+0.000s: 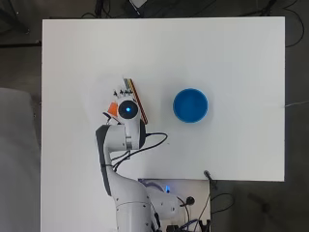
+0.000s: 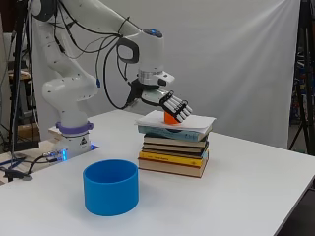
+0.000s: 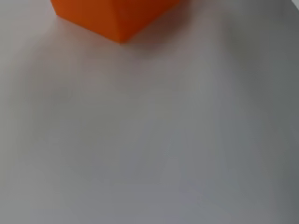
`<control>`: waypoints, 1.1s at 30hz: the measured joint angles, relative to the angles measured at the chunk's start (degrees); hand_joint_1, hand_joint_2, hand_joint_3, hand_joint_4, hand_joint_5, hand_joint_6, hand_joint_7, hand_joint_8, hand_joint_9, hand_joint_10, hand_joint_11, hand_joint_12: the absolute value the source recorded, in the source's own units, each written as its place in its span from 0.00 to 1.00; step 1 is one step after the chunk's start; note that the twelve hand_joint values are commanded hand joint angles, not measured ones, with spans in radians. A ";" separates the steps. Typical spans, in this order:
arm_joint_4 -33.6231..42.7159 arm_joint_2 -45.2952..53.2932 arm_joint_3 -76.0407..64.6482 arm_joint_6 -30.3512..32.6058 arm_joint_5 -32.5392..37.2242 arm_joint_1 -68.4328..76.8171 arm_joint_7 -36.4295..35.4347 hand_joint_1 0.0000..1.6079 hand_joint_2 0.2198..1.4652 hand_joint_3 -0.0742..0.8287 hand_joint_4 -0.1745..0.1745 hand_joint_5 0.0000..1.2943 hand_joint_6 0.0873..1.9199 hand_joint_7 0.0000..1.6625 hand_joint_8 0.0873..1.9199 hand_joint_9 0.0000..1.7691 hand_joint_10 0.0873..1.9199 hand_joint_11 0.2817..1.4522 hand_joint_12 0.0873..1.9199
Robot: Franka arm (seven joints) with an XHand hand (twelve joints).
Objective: Teleoperate dual arm-hand system to pick and place objects
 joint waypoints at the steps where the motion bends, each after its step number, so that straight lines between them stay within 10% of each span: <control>1: -0.62 -0.07 -0.10 1.00 0.20 0.02 -0.27 0.04 0.63 0.08 0.66 0.18 0.00 0.16 0.00 0.21 0.00 0.19 0.00; 18: -7.51 -2.86 -1.17 9.93 7.35 0.50 -7.37 0.04 0.64 0.09 0.64 0.22 0.00 0.19 0.00 0.23 0.00 0.16 0.00; 22: -6.56 -1.63 -1.86 8.02 8.36 0.72 -11.37 0.25 0.71 0.09 0.74 0.46 0.00 0.40 0.00 0.41 0.00 0.32 0.00; 23: -6.23 -1.14 -2.42 7.35 8.93 0.74 -13.05 0.44 0.74 0.09 0.48 0.56 0.13 0.46 0.25 0.47 0.24 0.33 0.16; 24: -5.90 -0.59 -2.97 6.79 9.33 0.76 -14.80 0.53 0.75 0.09 0.63 0.62 0.33 0.54 0.57 0.58 0.56 0.43 0.48; 26: -5.47 -0.07 -4.00 5.81 10.11 0.80 -17.08 0.58 0.78 0.09 0.89 0.62 0.57 0.65 0.90 0.75 0.89 0.59 0.85; 33: -1.72 -2.75 -7.06 0.36 14.14 1.01 -22.55 0.56 0.82 0.08 1.00 0.57 0.69 0.66 1.00 0.81 1.00 0.69 1.00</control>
